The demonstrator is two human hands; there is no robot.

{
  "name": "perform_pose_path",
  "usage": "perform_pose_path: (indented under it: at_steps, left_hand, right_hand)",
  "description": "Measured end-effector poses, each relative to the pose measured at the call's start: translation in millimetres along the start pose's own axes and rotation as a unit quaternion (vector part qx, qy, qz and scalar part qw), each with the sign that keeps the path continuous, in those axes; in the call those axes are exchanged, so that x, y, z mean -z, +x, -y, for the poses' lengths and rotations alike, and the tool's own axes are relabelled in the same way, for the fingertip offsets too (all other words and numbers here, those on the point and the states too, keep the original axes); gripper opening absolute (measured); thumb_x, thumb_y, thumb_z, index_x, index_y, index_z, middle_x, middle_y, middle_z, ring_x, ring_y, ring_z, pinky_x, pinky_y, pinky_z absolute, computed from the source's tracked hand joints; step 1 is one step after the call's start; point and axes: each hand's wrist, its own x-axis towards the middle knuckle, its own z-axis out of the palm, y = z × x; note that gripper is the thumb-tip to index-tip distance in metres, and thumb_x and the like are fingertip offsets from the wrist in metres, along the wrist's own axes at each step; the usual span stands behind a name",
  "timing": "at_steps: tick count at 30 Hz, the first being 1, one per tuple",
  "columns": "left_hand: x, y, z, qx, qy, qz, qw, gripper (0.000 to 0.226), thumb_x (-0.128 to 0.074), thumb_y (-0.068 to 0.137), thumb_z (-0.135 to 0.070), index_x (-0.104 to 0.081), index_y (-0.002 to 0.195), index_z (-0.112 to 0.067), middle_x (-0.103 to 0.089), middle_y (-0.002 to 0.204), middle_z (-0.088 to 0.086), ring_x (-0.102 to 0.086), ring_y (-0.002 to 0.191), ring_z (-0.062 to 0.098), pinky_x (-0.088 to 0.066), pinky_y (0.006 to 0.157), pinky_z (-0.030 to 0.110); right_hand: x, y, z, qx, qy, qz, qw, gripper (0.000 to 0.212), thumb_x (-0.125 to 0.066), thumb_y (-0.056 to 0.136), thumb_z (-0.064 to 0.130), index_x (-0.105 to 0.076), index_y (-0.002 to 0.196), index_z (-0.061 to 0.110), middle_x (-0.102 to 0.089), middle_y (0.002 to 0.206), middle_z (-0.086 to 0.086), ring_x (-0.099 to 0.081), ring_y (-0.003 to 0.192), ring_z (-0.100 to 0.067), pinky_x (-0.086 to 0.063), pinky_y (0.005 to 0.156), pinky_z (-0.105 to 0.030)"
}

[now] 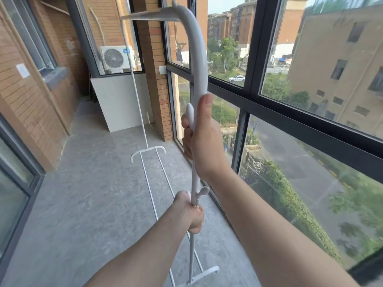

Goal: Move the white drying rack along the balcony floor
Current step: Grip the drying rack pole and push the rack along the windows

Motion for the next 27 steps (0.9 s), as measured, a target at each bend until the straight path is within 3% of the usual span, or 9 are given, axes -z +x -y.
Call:
perform_pose_path:
  at_steps: [2, 5, 7, 9, 13, 16, 20, 23, 27]
  left_hand:
    - [7, -1, 5, 0.002, -0.007, -0.004, 1.0, 0.049, -0.05, 0.086, -0.022, -0.061, 0.047, 0.005, -0.039, 0.116, 0.033, -0.044, 0.097, 0.02, -0.044, 0.06, 0.019]
    - [21, -6, 13, 0.018, -0.014, -0.004, 1.0, 0.066, -0.046, 0.089, -0.025, -0.057, 0.033, 0.007, -0.053, 0.069, 0.024, -0.048, 0.101, 0.014, -0.042, 0.075, 0.014]
    - [29, -8, 19, 0.033, -0.015, -0.013, 0.999, 0.071, -0.046, 0.089, -0.028, -0.053, 0.031, 0.013, -0.052, 0.06, 0.022, -0.049, 0.105, 0.009, -0.04, 0.068, 0.015]
    - [37, -11, 26, 0.028, -0.007, -0.015, 0.999, 0.075, -0.047, 0.092, -0.031, -0.053, 0.031, 0.012, -0.054, 0.068, 0.024, -0.048, 0.101, 0.011, -0.038, 0.06, 0.019]
    - [50, -19, 39, 0.025, -0.019, -0.012, 0.999, 0.075, -0.047, 0.096, -0.033, -0.06, 0.036, 0.008, -0.038, 0.108, 0.019, -0.042, 0.089, 0.017, -0.04, 0.054, 0.02]
    - [55, -26, 51, 0.026, -0.022, 0.009, 0.999, 0.058, -0.049, 0.097, -0.032, -0.064, 0.054, 0.004, -0.041, 0.089, 0.021, -0.044, 0.102, 0.02, -0.038, 0.052, 0.022]
    - [58, -24, 68, 0.022, 0.006, 0.021, 1.0, 0.035, -0.046, 0.095, -0.029, -0.06, 0.085, 0.001, -0.05, 0.042, 0.036, -0.045, 0.11, 0.022, -0.04, 0.058, 0.018]
    - [56, -23, 85, 0.013, 0.027, 0.016, 0.999, 0.029, -0.045, 0.093, -0.026, -0.061, 0.091, -0.003, -0.053, 0.068, 0.024, -0.044, 0.115, 0.023, -0.042, 0.063, 0.018]
    - [54, -36, 112, 0.006, 0.035, 0.016, 0.999, 0.029, -0.043, 0.092, -0.026, -0.06, 0.089, -0.003, -0.051, 0.068, 0.028, -0.035, 0.105, 0.026, -0.043, 0.072, 0.016]
  right_hand:
    - [-1, -10, 3, 0.003, 0.0, -0.003, 1.0, 0.094, -0.018, 0.081, 0.087, -0.039, 0.082, -0.005, -0.031, 0.063, -0.002, -0.03, 0.053, -0.008, -0.023, 0.059, -0.036]
    - [-3, -26, 9, -0.005, -0.002, -0.014, 1.0, 0.086, -0.019, 0.08, 0.087, -0.042, 0.076, 0.005, -0.036, 0.055, 0.012, -0.036, 0.046, -0.003, -0.025, 0.059, -0.034]
    - [-4, -36, 13, -0.016, -0.005, -0.021, 1.0, 0.081, -0.019, 0.079, 0.089, -0.045, 0.074, 0.013, -0.037, 0.052, 0.013, -0.036, 0.045, -0.003, -0.025, 0.058, -0.035]
    - [-4, -46, 17, -0.011, -0.001, -0.018, 1.0, 0.088, -0.018, 0.082, 0.088, -0.041, 0.076, 0.003, -0.033, 0.055, 0.008, -0.029, 0.048, -0.011, -0.021, 0.056, -0.039]
    - [-3, -66, 23, -0.003, 0.003, -0.009, 1.0, 0.093, -0.017, 0.085, 0.086, -0.036, 0.077, -0.005, -0.027, 0.061, -0.002, -0.023, 0.051, -0.015, -0.015, 0.056, -0.047]
    - [1, -77, 26, -0.007, 0.006, -0.011, 1.0, 0.092, -0.018, 0.085, 0.087, -0.038, 0.078, -0.002, -0.028, 0.062, -0.001, -0.023, 0.052, -0.016, -0.017, 0.059, -0.05]
    - [13, -93, 31, -0.005, 0.006, -0.014, 1.0, 0.093, -0.019, 0.082, 0.098, -0.042, 0.075, 0.008, -0.03, 0.062, -0.004, -0.024, 0.054, -0.017, -0.018, 0.056, -0.046]
    - [26, -105, 39, -0.009, 0.003, -0.015, 1.0, 0.095, -0.019, 0.082, 0.094, -0.041, 0.077, 0.002, -0.03, 0.062, -0.007, -0.024, 0.054, -0.018, -0.018, 0.054, -0.043]
    - [47, -120, 52, -0.008, -0.003, -0.018, 1.0, 0.092, -0.019, 0.083, 0.09, -0.042, 0.076, 0.001, -0.03, 0.062, -0.007, -0.025, 0.053, -0.016, -0.019, 0.054, -0.041]
